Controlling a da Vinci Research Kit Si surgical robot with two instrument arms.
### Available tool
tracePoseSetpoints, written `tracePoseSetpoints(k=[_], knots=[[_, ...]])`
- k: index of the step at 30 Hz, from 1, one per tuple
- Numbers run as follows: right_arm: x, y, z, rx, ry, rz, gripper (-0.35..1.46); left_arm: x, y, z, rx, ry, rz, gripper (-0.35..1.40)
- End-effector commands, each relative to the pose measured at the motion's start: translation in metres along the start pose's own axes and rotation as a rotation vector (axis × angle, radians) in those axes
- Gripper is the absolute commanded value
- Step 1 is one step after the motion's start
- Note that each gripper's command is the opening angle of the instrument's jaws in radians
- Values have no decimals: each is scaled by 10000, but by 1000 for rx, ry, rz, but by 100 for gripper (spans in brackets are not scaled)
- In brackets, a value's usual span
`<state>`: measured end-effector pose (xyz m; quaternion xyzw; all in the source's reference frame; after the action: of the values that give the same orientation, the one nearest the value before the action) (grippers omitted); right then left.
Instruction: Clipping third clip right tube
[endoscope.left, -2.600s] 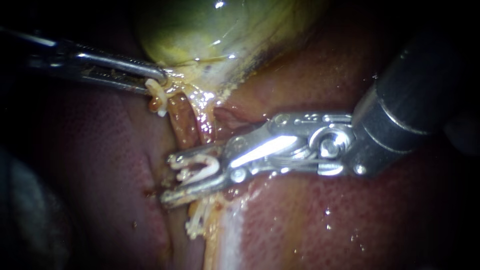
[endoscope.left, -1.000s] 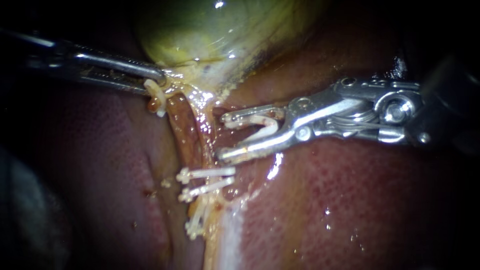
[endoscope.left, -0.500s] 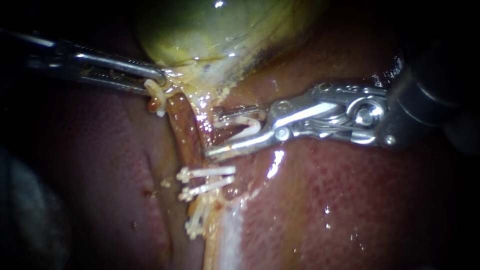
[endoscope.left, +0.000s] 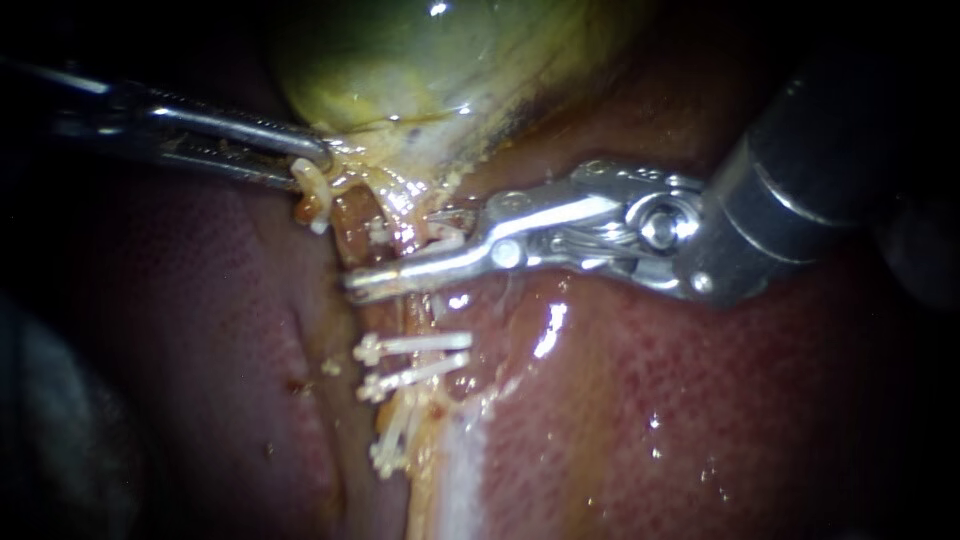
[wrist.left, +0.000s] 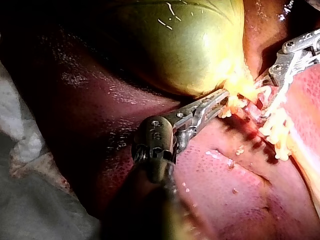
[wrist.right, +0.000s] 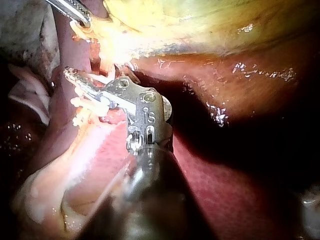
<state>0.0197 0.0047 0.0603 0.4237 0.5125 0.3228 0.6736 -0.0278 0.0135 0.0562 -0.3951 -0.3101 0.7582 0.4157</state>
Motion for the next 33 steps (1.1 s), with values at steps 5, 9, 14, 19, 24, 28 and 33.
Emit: tracePoseSetpoints(k=[5, 9, 14, 19, 24, 28, 33], knots=[[3, -5, 6, 24, 35, 25, 50, 0, 0, 0, 0, 0, 0, -35], [9, -12, 4, 48, 61, 33, 50, 0, 0, 0, 0, 0, 0, -35], [24, -27, -1, 72, 89, 48, 49, 0, 0, 0, 0, 0, 0, -35], [39, -40, -5, 90, 115, 62, 48, 0, 0, 0, 0, 0, 0, -35], [48, -47, -8, 97, 124, 69, 45, 0, 0, 0, 0, 0, 0, -35], [51, -46, -10, 96, 126, 71, 41, 0, 0, 0, 0, 0, 0, -35], [51, -45, -12, 96, 129, 72, 29, 0, 0, 0, 0, 0, 0, -35]])
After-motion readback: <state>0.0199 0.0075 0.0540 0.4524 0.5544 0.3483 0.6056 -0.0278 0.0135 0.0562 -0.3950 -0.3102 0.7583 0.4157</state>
